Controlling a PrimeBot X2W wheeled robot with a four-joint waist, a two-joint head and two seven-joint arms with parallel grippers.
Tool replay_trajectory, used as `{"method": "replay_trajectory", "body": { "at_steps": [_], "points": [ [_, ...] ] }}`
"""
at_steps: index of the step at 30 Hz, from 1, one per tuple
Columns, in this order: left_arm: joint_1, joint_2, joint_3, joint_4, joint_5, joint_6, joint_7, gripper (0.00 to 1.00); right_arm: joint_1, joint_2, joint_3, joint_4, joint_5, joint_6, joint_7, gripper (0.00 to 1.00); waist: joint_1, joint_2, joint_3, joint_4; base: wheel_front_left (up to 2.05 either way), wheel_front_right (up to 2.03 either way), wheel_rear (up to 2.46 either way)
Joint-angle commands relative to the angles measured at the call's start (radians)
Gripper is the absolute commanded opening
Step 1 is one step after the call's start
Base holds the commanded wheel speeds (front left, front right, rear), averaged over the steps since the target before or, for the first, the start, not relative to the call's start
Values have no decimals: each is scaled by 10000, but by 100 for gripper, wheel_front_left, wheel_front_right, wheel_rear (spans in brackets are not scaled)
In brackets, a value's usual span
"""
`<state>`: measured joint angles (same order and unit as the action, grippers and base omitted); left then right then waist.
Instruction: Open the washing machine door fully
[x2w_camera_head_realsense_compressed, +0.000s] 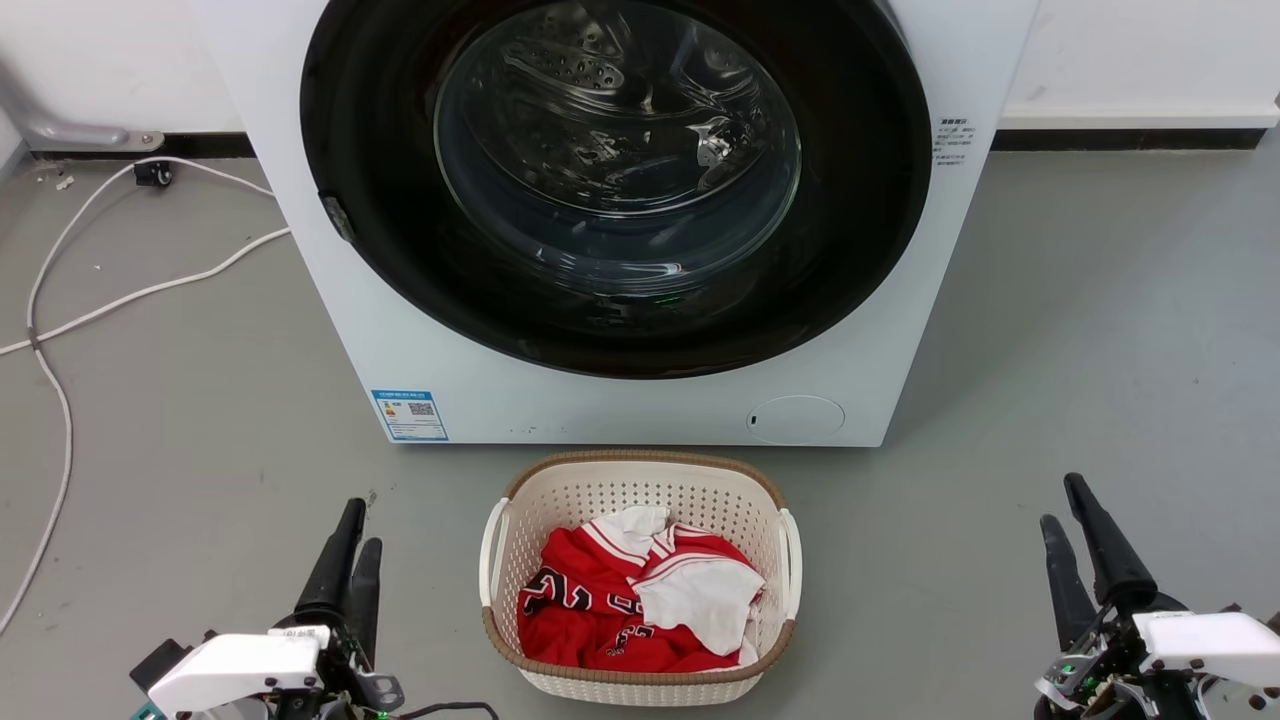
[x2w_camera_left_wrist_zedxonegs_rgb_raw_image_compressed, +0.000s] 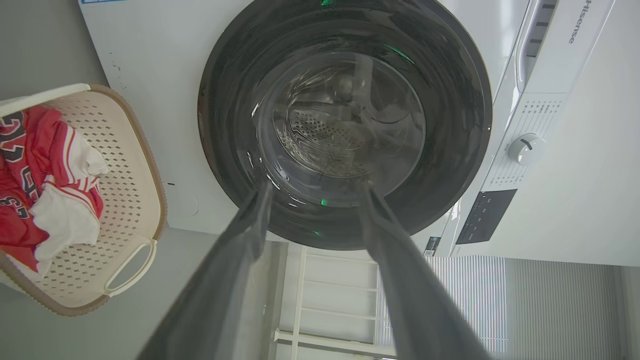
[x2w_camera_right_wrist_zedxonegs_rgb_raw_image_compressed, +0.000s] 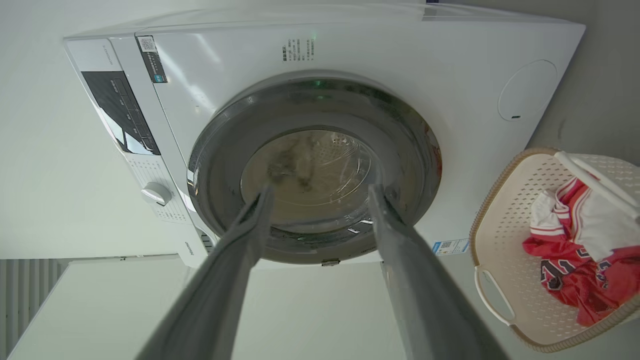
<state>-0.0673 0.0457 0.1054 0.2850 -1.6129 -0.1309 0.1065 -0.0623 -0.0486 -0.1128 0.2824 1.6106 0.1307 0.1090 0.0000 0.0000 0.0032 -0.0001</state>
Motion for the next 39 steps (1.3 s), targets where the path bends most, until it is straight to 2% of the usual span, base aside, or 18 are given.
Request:
{"method": "replay_trajectory", "body": {
  "at_steps": [1, 8, 27, 39],
  "points": [
    [-189, 21, -60, -227, 150, 0, -149, 100, -139, -23, -8, -195, -116, 2, -137, 100, 0, 0, 1, -1, 0, 0, 0],
    [-201, 25, -82, -539, 1309, 127, -497, 100, -34, -24, -65, -598, -1597, 2, -488, 100, 0, 0, 13, -4, 0, 0, 0],
    [-10, 33, -822, -1362, 5437, 1111, -1313, 100, 393, -27, 389, -1699, -6581, 1, -1310, 100, 0, 0, 20, 0, 0, 0, 0],
    [63, 37, -1235, -1554, 7375, 1539, -1710, 100, 643, -28, 516, -2037, -8725, 1, -1715, 100, 0, 0, 10, 5, 0, 0, 0]
  ]
}}
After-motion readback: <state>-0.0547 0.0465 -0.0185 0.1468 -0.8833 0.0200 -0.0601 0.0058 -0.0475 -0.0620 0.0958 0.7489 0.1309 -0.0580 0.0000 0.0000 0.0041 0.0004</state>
